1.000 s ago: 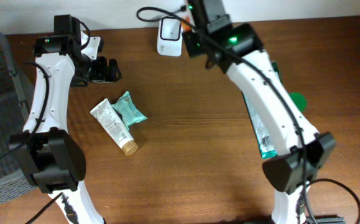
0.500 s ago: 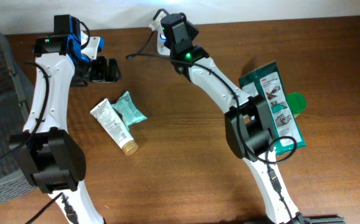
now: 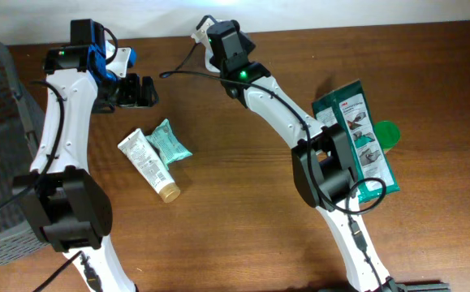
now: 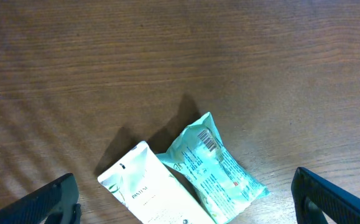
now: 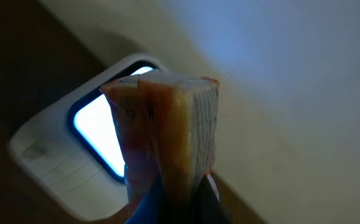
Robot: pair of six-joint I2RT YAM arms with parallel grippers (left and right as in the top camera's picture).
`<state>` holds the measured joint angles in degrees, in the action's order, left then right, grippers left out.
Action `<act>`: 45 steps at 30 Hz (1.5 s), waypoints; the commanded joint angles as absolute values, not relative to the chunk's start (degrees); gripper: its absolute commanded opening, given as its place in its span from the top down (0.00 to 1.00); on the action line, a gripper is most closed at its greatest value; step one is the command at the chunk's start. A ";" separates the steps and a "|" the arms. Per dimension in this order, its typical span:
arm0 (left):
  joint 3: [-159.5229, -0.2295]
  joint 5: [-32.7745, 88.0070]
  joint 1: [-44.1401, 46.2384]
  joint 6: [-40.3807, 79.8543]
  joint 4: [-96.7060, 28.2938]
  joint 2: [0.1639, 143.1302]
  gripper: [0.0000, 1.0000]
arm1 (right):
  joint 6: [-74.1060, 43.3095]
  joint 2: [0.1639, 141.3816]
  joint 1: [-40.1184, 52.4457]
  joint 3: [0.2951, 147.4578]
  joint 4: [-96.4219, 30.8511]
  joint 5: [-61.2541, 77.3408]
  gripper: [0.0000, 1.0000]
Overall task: Scan the item barcode
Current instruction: 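Hold the orange box up to the scanner window with the right gripper, then carry the orange box right and set it beyond the gloves packet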
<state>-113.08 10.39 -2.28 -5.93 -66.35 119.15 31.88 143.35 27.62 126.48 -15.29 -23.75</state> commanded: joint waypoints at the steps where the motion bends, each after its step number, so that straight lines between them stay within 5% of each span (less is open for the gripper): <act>1: -113.19 10.20 -2.31 -5.61 -66.28 118.91 0.01 | 19.68 134.08 26.02 126.87 -22.74 -16.19 0.96; 7: -113.19 10.20 -2.31 -5.61 -66.28 118.91 0.01 | -4.45 121.01 17.69 126.87 -51.51 5.54 0.96; 14: -113.19 10.20 -2.31 -5.61 -66.28 118.91 0.01 | -8.69 118.58 7.25 126.30 -77.47 8.56 0.96; 19: -113.19 10.20 -2.31 -5.61 -66.28 118.91 0.01 | -8.69 121.12 5.21 120.03 -73.08 8.43 0.96; 27: -113.19 10.20 -2.31 -5.61 -66.28 118.91 0.01 | -12.91 125.25 4.86 105.56 -48.93 5.10 0.96; 38: -113.19 10.20 -2.31 -5.61 -66.28 118.91 0.01 | -17.08 127.20 0.45 104.01 -47.68 -0.71 0.95; 43: -113.19 10.20 -2.31 -5.61 -66.28 118.91 0.01 | -17.04 127.98 -2.09 103.70 -47.70 -0.67 0.67; 45: -113.19 10.20 -2.31 -5.61 -66.28 118.91 0.01 | -17.04 127.98 -2.76 103.70 -47.75 -0.54 0.66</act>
<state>-113.08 10.41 -2.28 -5.93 -66.41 119.15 -16.60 126.89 -1.93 104.31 -47.70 0.01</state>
